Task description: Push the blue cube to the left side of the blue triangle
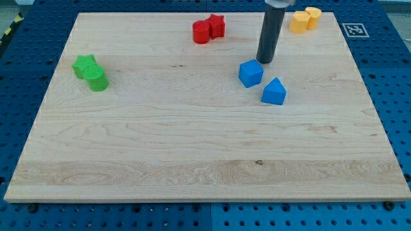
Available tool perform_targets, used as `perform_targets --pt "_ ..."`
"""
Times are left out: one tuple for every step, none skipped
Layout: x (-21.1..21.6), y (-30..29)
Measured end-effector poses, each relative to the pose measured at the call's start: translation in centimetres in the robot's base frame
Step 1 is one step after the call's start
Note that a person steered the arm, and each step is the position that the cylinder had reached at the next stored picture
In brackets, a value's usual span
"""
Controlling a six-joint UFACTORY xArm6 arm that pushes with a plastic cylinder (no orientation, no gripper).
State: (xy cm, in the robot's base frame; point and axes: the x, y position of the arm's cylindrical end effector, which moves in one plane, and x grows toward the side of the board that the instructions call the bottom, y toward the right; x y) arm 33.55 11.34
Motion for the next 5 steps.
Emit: perform_targets --pt "0.3 -1.6" --pt "2.4 -1.6" --pt "3.5 -2.1" --pt "4.0 -2.2" --pt "5.1 -2.5"
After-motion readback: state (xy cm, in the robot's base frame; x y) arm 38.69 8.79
